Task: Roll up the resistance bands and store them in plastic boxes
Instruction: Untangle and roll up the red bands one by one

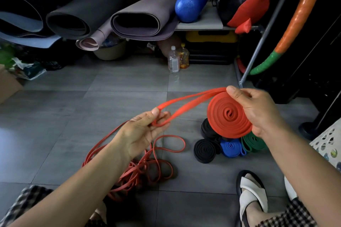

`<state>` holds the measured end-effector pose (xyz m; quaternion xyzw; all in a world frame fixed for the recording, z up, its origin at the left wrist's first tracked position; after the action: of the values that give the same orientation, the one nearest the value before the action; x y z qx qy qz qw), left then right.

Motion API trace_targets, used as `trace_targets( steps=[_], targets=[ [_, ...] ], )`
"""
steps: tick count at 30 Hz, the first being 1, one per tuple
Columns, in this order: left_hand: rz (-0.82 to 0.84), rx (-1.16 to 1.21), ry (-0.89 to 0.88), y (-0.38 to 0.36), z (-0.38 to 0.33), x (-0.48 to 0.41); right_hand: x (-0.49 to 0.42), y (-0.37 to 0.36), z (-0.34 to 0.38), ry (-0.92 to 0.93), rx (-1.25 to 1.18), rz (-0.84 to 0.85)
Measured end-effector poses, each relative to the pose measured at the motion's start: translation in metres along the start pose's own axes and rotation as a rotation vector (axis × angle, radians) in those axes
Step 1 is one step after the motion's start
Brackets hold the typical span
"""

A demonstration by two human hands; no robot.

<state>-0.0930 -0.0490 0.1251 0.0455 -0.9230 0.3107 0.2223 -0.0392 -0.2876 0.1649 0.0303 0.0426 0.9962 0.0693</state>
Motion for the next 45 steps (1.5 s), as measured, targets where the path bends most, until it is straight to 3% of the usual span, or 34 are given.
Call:
trace_targets(
  steps=[9, 16, 18, 21, 26, 28, 31, 33, 38, 45],
  targets=[
    [0.214, -0.063, 0.066, -0.001, -0.013, -0.003, -0.003, 0.009, -0.001, -0.013, -0.029, -0.051],
    [0.129, 0.112, -0.01, -0.013, -0.02, 0.0, -0.002, 0.004, -0.002, 0.02, 0.011, -0.014],
    [0.163, 0.036, 0.022, -0.013, -0.019, 0.001, -0.003, 0.005, -0.003, 0.004, -0.016, -0.02],
    [0.078, -0.136, 0.14, 0.0, 0.002, -0.005, -0.002, 0.004, 0.0, 0.016, -0.047, 0.013],
    [-0.025, -0.386, 0.383, 0.009, 0.047, -0.005, 0.006, -0.011, 0.006, 0.161, 0.113, 0.121],
    [-0.026, -0.625, 0.285, 0.004, 0.045, -0.007, 0.008, -0.013, 0.01, 0.213, 0.171, 0.153],
    [-0.066, -0.859, -0.232, -0.016, 0.011, -0.009, 0.014, -0.021, 0.016, 0.313, 0.329, 0.257],
    [0.046, -0.892, -0.432, -0.037, 0.0, -0.002, 0.017, -0.028, 0.017, 0.387, 0.448, 0.316],
    [0.148, -1.011, -0.548, -0.057, 0.004, -0.002, 0.021, -0.041, 0.013, 0.409, 0.472, 0.432],
    [0.077, -0.599, -0.234, -0.049, 0.022, -0.009, 0.02, -0.043, 0.009, 0.379, 0.455, 0.441]
  ],
)
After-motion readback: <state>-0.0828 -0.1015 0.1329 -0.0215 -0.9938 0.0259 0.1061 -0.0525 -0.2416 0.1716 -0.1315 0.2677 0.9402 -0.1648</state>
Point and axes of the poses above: each hand's wrist, its own x-axis away from the middle knuckle, its own y-axis out of the back of the hand, z = x × y, the point moved 5 cm from there along -x, towards the middle knuckle, and after that the axes turned 1 degree about y, right-handed, at the moved point
